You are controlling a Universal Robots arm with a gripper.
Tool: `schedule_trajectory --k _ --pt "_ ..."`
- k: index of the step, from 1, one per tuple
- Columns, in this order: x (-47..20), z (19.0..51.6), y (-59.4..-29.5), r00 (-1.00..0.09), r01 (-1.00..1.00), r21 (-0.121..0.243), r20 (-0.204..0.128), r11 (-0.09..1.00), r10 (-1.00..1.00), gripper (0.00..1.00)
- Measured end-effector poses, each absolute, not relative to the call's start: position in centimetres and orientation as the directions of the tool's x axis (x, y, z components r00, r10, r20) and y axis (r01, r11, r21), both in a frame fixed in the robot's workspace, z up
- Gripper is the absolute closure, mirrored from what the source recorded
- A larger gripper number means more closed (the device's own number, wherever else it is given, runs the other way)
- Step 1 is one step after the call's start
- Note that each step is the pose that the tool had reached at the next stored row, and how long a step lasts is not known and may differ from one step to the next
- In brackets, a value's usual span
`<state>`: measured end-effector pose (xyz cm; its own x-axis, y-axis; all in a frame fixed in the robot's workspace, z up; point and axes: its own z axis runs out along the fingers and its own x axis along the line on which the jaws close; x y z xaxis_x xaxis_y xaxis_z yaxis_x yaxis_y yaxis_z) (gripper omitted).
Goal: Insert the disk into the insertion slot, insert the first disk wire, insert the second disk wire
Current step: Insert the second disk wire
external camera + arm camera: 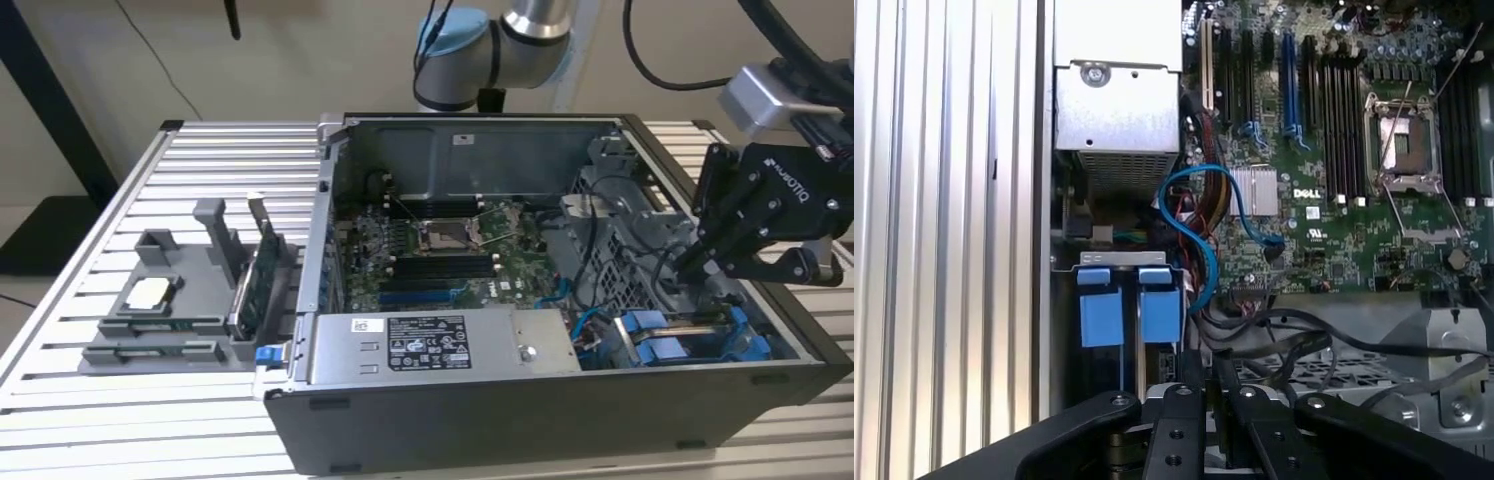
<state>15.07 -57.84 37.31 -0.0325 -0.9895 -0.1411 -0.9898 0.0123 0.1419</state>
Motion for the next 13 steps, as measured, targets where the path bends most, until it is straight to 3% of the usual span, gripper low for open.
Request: schedule_trajectory --k 13 --pt "14.86 36.27 -57.85 -0.030 -0.992 0.126 -0.139 0.013 -0.990 0.84"
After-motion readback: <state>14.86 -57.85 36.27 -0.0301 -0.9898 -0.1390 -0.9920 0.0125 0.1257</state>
